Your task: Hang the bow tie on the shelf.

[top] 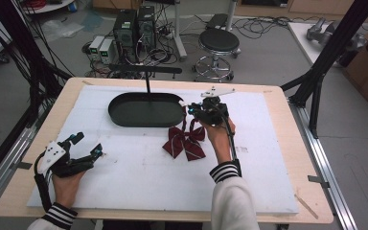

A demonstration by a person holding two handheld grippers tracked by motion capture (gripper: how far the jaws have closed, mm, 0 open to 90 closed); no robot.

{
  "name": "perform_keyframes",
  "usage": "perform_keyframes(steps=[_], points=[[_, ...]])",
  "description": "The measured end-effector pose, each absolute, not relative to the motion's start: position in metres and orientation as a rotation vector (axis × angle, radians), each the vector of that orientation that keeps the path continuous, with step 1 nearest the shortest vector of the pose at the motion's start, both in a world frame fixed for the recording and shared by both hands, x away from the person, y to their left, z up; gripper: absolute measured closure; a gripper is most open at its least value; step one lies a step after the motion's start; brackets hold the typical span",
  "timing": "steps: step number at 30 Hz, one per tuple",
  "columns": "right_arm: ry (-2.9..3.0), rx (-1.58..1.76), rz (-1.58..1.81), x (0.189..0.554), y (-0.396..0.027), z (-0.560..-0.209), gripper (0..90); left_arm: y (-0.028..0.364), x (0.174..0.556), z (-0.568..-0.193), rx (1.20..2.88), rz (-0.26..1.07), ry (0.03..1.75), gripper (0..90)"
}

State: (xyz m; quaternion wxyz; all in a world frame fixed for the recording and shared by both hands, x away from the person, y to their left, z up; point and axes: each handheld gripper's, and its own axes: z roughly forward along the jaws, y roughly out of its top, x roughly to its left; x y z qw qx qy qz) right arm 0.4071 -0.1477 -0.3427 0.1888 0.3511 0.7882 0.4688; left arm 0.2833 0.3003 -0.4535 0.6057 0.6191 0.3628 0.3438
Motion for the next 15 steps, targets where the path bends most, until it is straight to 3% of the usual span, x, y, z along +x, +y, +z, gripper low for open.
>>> perform_keyframes(steps=[15], points=[[2.109, 0.895, 1.443, 0.412, -0.129, -0.306, 80.6, 0.3, 0.283, -0.454, 1.426, 0.793, 0.841, 16.0]])
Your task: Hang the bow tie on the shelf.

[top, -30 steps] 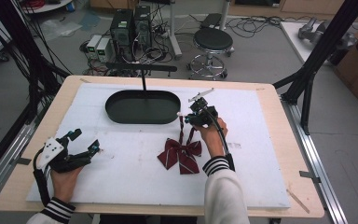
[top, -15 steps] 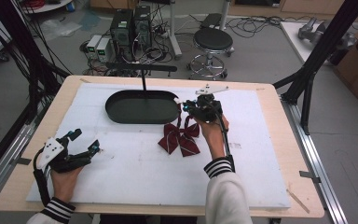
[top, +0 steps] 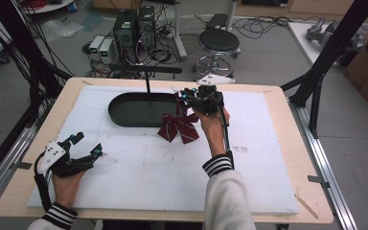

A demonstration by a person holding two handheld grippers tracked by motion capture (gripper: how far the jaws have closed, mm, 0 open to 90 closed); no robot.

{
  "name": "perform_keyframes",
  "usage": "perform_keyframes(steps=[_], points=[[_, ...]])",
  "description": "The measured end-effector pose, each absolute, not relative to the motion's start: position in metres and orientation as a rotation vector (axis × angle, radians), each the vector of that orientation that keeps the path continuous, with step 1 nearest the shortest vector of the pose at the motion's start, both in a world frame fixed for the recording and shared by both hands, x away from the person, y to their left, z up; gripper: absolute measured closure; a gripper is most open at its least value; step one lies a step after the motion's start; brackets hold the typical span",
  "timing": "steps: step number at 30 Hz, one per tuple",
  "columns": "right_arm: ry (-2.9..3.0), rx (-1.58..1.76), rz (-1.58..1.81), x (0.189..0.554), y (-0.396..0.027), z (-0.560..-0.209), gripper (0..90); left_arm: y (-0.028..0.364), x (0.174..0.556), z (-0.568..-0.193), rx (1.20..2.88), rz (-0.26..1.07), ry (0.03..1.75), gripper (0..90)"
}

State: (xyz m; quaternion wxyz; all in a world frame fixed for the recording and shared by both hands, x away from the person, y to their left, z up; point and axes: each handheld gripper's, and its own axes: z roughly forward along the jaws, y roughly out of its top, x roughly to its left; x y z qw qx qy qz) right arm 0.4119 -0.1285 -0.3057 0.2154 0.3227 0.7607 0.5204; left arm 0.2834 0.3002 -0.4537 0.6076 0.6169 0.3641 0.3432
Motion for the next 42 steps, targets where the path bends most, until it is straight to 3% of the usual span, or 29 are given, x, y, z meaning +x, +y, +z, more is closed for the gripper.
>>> perform_keyframes(steps=[24, 42], points=[[2.045, 0.865, 1.468, 0.44, -0.105, -0.281, 80.5, 0.3, 0.283, -0.454, 1.424, 0.793, 0.842, 15.9], [2.025, 0.912, 1.391, 0.47, -0.09, -0.282, 80.5, 0.3, 0.283, -0.454, 1.425, 0.802, 0.84, 16.0]])
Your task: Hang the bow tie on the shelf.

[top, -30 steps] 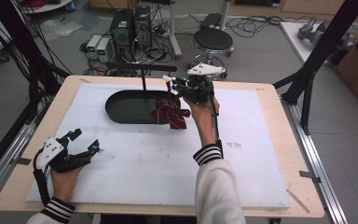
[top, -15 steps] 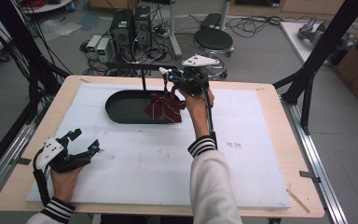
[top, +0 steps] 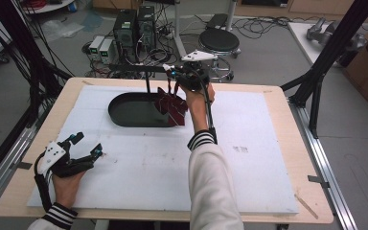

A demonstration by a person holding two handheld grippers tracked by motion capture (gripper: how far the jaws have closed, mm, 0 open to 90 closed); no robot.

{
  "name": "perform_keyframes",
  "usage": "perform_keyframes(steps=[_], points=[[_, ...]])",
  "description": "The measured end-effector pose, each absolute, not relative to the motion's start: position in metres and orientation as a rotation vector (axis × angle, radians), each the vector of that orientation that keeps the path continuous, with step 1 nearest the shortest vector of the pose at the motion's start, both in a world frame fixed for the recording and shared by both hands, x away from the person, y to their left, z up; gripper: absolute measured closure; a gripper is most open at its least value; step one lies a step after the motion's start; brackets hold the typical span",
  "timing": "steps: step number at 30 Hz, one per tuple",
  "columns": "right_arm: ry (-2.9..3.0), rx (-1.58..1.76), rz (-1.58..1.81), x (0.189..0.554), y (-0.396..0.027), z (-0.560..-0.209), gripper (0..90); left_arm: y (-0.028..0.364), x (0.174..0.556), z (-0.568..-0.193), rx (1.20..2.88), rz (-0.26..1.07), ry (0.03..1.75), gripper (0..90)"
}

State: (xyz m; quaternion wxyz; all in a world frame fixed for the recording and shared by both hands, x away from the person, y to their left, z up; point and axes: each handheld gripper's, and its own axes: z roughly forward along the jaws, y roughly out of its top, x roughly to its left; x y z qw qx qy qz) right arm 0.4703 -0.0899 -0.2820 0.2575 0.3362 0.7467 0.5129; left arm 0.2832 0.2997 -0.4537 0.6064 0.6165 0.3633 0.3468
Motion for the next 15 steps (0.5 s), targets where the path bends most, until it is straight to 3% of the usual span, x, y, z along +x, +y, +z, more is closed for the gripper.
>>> perform_keyframes(steps=[15], points=[[1.977, 0.949, 1.372, 0.495, -0.091, -0.286, 80.4, 0.3, 0.283, -0.454, 1.423, 0.801, 0.839, 15.9]])
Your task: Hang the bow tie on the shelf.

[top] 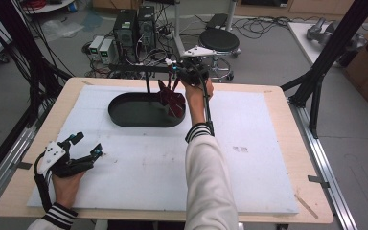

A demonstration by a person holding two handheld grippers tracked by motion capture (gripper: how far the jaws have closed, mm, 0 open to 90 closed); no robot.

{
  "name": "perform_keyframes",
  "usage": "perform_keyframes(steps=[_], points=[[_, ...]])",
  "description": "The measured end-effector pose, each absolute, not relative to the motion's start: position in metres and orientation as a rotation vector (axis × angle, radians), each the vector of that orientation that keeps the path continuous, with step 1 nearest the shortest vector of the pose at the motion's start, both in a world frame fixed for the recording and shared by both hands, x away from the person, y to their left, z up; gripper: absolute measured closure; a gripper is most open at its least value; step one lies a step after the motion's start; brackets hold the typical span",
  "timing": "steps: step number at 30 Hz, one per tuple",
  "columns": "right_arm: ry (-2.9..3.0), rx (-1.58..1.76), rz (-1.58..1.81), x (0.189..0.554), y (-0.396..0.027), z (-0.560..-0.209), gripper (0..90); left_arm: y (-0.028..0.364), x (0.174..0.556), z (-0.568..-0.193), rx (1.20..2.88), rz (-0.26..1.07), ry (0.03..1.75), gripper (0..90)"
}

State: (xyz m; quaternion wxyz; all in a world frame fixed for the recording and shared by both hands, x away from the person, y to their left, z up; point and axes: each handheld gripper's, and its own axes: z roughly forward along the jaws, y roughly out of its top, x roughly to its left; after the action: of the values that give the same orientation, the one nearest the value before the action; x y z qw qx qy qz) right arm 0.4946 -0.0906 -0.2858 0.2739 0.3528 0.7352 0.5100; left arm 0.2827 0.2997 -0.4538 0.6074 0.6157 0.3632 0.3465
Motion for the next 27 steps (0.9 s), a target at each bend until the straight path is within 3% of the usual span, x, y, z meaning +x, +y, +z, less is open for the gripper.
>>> perform_keyframes(steps=[22, 27], points=[[2.059, 0.965, 1.317, 0.4987, -0.0982, -0.2973, 79.2, 0.2999, 0.282, -0.454, 1.421, 0.804, 0.832, 15.9], [2.062, 0.978, 1.309, 0.4984, -0.0995, -0.2983, 69.7, 0.3002, 0.2818, -0.4542, 1.416, 0.803, 0.834, 15.9]])
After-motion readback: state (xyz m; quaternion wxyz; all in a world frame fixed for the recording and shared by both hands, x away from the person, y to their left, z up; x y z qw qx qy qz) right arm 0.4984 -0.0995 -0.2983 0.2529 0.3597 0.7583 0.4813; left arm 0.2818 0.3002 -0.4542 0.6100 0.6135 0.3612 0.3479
